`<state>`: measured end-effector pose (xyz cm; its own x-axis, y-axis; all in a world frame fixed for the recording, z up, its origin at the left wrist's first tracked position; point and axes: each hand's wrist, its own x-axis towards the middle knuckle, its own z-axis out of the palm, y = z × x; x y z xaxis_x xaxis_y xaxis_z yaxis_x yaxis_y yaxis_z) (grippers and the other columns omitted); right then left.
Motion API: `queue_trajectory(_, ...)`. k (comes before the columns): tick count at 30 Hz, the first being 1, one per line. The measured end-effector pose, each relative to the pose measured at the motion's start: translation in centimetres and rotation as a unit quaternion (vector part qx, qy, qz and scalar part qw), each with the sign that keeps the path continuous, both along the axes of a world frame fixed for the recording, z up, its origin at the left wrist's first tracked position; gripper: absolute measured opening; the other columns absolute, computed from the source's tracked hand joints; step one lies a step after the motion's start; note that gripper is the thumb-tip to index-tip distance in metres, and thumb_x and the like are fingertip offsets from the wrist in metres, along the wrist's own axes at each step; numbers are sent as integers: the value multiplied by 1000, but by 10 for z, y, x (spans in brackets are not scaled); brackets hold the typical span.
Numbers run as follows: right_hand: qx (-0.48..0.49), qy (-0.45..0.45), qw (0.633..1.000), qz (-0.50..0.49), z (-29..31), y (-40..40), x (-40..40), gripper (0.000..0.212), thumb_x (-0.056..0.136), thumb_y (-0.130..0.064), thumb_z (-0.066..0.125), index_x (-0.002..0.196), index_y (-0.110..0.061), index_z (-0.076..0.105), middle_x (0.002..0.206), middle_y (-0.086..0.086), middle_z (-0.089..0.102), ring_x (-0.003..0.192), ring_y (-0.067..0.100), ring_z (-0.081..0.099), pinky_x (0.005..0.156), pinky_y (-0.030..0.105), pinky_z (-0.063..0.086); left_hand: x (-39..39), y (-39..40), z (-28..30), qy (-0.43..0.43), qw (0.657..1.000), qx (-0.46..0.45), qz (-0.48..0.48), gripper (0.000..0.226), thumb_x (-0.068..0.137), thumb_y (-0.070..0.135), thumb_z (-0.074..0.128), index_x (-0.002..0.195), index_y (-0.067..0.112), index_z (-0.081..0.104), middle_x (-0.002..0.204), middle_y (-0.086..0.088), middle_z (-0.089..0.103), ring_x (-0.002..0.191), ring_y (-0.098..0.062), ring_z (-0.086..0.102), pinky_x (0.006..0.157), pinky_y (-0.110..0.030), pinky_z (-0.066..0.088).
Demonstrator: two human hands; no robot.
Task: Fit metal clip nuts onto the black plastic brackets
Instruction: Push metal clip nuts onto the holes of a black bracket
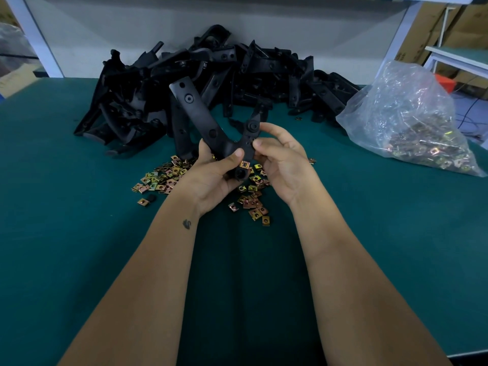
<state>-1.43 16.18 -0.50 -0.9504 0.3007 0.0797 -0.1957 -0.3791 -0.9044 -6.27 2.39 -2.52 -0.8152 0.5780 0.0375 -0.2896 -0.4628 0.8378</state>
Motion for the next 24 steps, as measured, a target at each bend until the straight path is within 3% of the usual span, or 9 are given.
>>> queue_trajectory(6, 62, -14, 998, 11, 6, 7, 3, 30, 85, 11, 62, 110, -7, 60, 74, 3, 64, 67, 9, 61, 71, 22, 49, -2, -5, 2, 12, 1000, -23, -9, 43, 90, 4, 63, 120, 31, 46, 108, 6, 70, 98, -12, 67, 77, -30, 57)
queue_trajectory(13, 101, -26, 995, -4, 9, 7, 4, 30, 84, 12, 64, 110, -1, 59, 67, 0, 61, 63, 8, 58, 69, 22, 48, -2, -8, 4, 39, 998, -40, -2, 49, 93, 2, 61, 127, 32, 41, 121, 3, 65, 97, -10, 69, 72, -27, 56)
queue_trajectory(18, 30, 1, 999, -11, 7, -5, 2, 24, 85, 12, 62, 100, -6, 62, 58, -5, 57, 62, 7, 59, 77, 23, 49, 2, 0, 0, 61, 998, -19, 6, 45, 92, 4, 62, 120, 36, 46, 111, 8, 72, 102, -9, 68, 76, -26, 55)
queue_trajectory(24, -13, 23, 999, -33, 6, -11, -1, 23, 85, 10, 63, 101, -7, 62, 65, -4, 65, 69, 8, 65, 73, 19, 52, 3, 3, -2, 49, 998, 18, 30, 52, 93, 5, 62, 134, 29, 41, 117, 4, 71, 107, -11, 67, 79, -28, 55)
